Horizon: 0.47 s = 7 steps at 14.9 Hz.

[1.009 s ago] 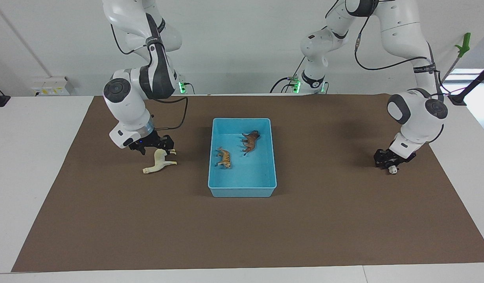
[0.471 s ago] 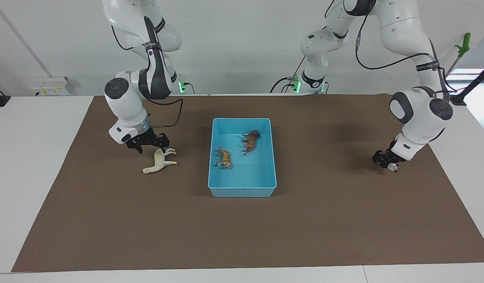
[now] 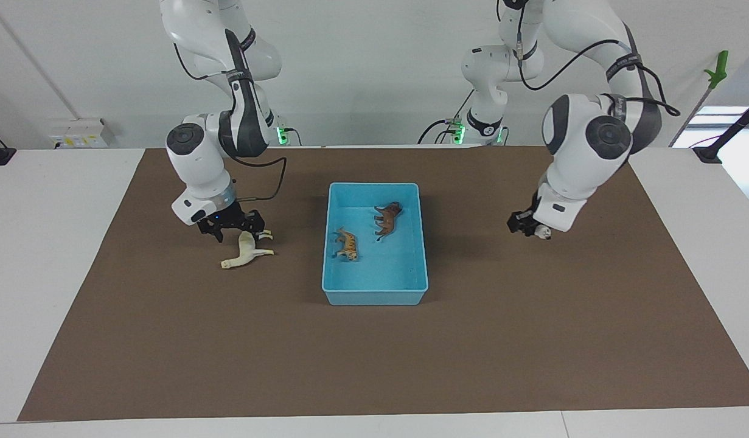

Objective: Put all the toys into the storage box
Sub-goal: 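Grasp the black-and-white panda with the left gripper and carry it over the box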

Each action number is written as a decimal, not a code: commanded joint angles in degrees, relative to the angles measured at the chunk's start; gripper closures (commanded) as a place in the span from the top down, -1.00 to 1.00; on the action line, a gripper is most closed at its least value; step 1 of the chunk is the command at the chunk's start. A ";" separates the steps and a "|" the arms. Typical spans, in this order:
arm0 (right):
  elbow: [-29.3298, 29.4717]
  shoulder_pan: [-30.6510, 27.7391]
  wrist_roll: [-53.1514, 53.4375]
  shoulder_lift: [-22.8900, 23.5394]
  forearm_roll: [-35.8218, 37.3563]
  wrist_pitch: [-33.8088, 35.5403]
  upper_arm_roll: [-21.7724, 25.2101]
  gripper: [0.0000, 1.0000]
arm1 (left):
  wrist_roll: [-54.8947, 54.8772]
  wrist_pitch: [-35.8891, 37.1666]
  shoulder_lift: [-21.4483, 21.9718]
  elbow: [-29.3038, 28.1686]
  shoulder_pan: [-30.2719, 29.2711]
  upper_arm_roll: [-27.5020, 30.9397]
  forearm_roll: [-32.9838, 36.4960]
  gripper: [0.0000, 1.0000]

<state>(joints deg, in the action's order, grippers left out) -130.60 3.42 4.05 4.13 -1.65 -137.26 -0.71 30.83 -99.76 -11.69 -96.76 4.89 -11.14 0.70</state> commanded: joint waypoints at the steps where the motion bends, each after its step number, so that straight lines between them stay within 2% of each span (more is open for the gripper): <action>1: -0.62 -0.16 0.96 1.41 -0.28 -2.66 -0.43 0.83 | 16.84 1.68 1.05 1.84 8.61 -0.27 -4.38 -0.70; 3: -0.62 -0.16 0.88 1.68 -0.28 -2.58 -0.43 0.27 | 25.48 -2.70 2.10 -0.69 15.21 -0.72 -4.47 -0.70; 5: -0.62 -0.16 1.14 1.68 -0.28 -2.49 -0.43 -0.57 | 29.71 -10.95 3.16 -5.17 19.09 -0.72 -4.48 -0.70; 6: -0.62 -0.16 1.31 1.68 -0.28 -2.40 -0.43 -0.85 | 30.95 -13.16 2.47 -6.06 20.58 -0.72 -4.48 -0.70; 7: -0.62 -0.16 1.49 1.68 -0.28 -2.23 -0.43 -1.00 | 31.92 -14.92 1.85 -7.38 22.08 -0.63 -4.48 -0.69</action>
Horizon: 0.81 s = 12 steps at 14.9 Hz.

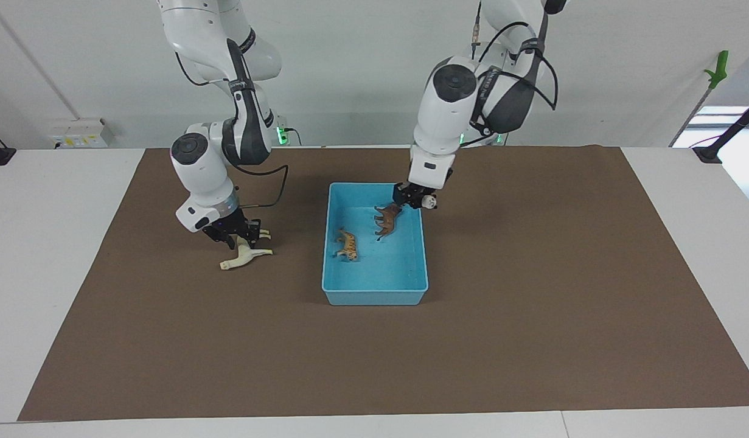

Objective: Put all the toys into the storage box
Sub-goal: 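Grasp the black-and-white panda with the left gripper and carry it over the box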

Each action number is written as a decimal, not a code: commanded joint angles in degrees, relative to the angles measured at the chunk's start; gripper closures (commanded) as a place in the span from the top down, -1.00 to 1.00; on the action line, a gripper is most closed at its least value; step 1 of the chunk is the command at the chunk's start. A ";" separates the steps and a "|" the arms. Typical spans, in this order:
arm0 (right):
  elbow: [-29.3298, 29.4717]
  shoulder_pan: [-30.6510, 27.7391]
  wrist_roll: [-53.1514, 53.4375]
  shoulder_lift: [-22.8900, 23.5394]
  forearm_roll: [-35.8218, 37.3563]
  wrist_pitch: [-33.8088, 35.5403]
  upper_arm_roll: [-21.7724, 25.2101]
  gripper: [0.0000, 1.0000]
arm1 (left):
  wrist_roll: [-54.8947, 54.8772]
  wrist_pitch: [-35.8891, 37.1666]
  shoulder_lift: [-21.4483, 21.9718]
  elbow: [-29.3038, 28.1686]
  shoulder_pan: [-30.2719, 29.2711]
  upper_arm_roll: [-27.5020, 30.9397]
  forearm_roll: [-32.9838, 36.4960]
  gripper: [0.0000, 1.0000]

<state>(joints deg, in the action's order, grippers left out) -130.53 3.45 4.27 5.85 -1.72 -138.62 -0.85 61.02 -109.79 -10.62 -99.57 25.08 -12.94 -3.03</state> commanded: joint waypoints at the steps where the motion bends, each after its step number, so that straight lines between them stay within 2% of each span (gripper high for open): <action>1: -0.69 -0.20 1.27 -0.05 -0.22 -0.86 -0.29 -1.00 | 2.08 -6.99 1.21 -7.10 2.78 1.17 -0.75 -0.69; 4: -0.26 -0.20 1.27 -0.05 -0.22 -0.07 -0.29 -1.00 | 2.08 -11.40 2.62 -12.39 2.87 1.17 -0.75 -0.51; 5: 1.14 -0.28 1.27 0.04 -0.22 1.84 -0.29 -1.00 | 2.08 -11.50 2.88 -13.01 2.96 1.17 -0.75 -0.18; 6: 3.85 -0.37 1.18 0.30 -0.22 5.34 -0.29 -1.00 | 2.17 -11.06 3.32 -13.19 3.05 1.17 -0.75 0.48; 7: 7.70 -0.37 1.18 0.91 -0.22 9.82 -0.21 -1.00 | 2.17 -10.88 3.32 -13.11 3.14 1.17 -0.75 0.99; 10: 20.54 -1.07 1.18 2.06 -0.13 23.45 -0.21 -1.00 | 2.26 -9.48 3.23 -12.32 3.31 1.25 -0.57 1.00; 12: 28.54 -0.55 2.14 3.46 -0.22 30.14 -0.12 -1.00 | 1.56 -2.40 4.63 -9.26 2.35 1.60 0.04 1.00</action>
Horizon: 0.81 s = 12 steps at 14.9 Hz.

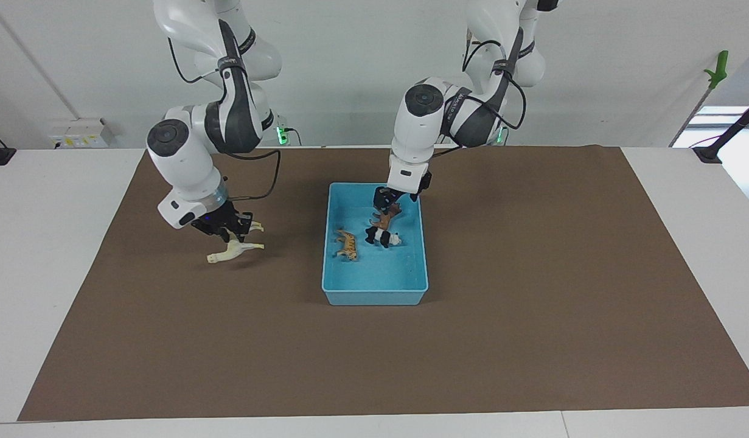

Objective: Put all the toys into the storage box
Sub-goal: 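Grasp the black-and-white panda with the left gripper and carry it over the box, then release the panda with the left gripper while the right gripper grasps the llama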

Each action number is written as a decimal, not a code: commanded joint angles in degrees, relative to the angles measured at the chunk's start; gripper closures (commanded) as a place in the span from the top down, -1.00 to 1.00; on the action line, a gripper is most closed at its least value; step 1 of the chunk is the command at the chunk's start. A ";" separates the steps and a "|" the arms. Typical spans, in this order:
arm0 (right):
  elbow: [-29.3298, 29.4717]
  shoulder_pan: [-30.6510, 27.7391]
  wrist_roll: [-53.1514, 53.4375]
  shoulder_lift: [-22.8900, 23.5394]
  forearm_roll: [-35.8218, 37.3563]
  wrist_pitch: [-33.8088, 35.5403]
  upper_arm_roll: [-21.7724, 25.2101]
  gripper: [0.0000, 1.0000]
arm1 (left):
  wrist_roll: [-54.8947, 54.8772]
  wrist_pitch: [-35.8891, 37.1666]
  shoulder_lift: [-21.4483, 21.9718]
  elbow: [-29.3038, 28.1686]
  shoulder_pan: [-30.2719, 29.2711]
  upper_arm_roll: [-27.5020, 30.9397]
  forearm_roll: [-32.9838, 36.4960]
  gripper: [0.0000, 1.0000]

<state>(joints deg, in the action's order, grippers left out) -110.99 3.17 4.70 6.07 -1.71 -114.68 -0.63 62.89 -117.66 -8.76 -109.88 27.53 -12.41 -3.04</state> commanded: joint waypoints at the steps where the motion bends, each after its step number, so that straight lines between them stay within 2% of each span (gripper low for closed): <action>1: 12.43 -0.01 4.24 3.86 -0.13 8.57 -0.43 -1.00 | -1.01 8.90 4.44 2.81 -1.77 1.24 0.66 1.00; 2: 15.07 0.43 7.92 4.39 0.13 10.42 -0.95 -1.00 | -2.58 10.76 5.94 3.78 -4.48 1.16 1.27 1.00; 5: 24.82 7.71 20.22 7.89 0.31 17.27 -0.87 -1.00 | -13.80 15.68 11.38 4.85 -14.58 1.24 1.72 1.00; 6: 26.33 10.86 24.96 8.43 0.31 17.64 -0.87 -1.00 | -19.24 17.88 12.97 5.11 -17.57 1.24 1.63 1.00; 9: 26.17 17.91 33.78 8.52 0.04 14.76 -0.96 -1.00 | -33.15 24.73 15.00 7.39 -25.40 1.33 1.63 1.00; 12: 25.91 22.31 38.44 11.24 0.31 9.93 -0.95 -1.00 | -43.52 31.15 15.53 12.04 -29.28 2.64 1.63 1.00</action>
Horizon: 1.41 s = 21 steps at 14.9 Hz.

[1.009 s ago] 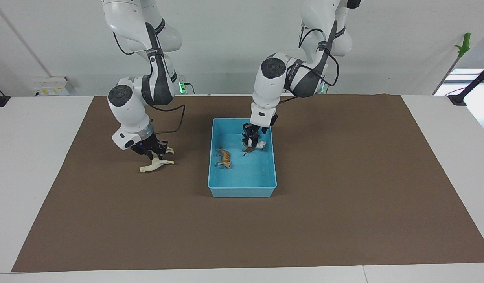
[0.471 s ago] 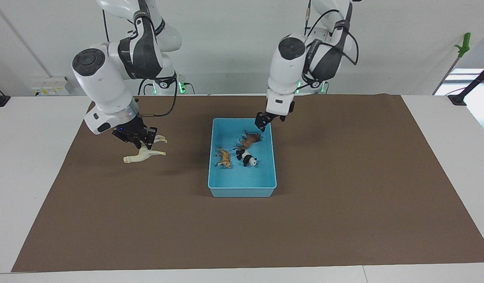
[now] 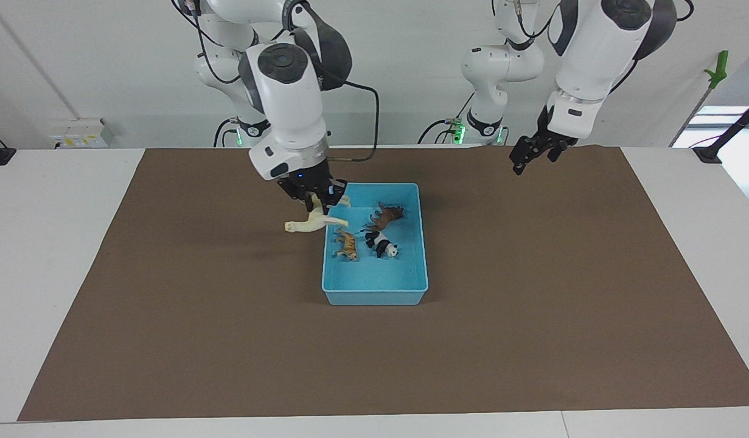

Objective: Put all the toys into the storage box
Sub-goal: 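Release the panda with the left gripper while the right gripper grasps the llama, then place the white llama in the box with the right gripper and withdraw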

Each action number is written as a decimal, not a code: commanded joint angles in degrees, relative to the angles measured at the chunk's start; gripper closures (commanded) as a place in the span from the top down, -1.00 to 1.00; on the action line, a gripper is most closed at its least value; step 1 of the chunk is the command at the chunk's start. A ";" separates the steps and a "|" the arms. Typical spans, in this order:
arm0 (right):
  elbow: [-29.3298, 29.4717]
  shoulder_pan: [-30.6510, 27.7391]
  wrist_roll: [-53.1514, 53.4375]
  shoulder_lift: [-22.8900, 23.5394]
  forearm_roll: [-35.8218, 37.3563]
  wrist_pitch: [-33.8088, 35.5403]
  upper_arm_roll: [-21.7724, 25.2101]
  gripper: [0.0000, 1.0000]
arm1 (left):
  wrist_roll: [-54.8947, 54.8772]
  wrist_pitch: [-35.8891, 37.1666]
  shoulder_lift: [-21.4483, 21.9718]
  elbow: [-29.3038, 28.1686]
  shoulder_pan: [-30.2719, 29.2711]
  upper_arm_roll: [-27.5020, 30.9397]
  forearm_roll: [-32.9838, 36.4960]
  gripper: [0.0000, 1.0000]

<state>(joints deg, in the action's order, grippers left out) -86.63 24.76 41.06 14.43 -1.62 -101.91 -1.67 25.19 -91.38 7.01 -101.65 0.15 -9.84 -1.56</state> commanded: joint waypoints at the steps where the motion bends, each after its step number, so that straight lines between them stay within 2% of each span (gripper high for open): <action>1: 1.11 1.17 2.53 3.66 0.13 -5.03 0.09 -1.00 | -9.69 5.94 -0.50 4.96 -2.34 1.31 0.15 1.00; 3: -1.34 4.40 4.45 5.42 0.21 -8.73 0.17 -1.00 | -16.38 5.34 -0.42 4.53 -2.35 3.85 0.24 1.00; 5: -3.80 6.87 7.18 7.97 1.00 -13.55 0.17 -1.00 | -17.28 5.25 -1.73 5.49 -2.17 5.62 0.16 1.00; 7: -5.12 7.41 8.16 9.82 2.06 -17.52 0.17 -1.00 | -17.28 8.31 -5.94 11.44 -2.43 5.45 0.16 1.00; 9: -8.10 8.03 8.07 9.65 2.06 -20.25 0.17 -0.95 | -17.28 7.54 -6.83 11.82 -1.73 5.45 -0.10 1.00; 11: -8.91 7.85 7.98 9.47 2.06 -20.09 0.17 0.90 | -17.28 7.80 -6.84 11.83 0.28 5.80 0.33 1.00; 12: -8.39 7.85 8.24 9.47 1.97 -19.39 0.17 1.00 | -17.46 7.54 -6.22 11.13 0.64 5.89 0.24 1.00; 15: -2.69 7.06 8.17 9.47 1.79 -9.75 0.96 1.00 | -19.21 8.67 -8.14 12.96 0.82 7.30 1.20 1.00; 16: -0.23 5.06 6.94 9.30 1.88 -6.93 0.97 1.00 | -19.39 8.85 -7.98 12.97 0.91 7.21 0.95 1.00; 21: 1.55 -7.15 -16.49 1.57 0.92 -0.49 0.70 1.00 | -20.01 10.44 -7.62 12.44 2.14 7.73 0.95 1.00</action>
<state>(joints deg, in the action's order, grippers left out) -84.52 22.16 32.97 18.89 -0.42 -104.46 -0.15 6.28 -82.67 0.34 -91.13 0.82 -3.42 -1.41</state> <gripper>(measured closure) 0.000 0.000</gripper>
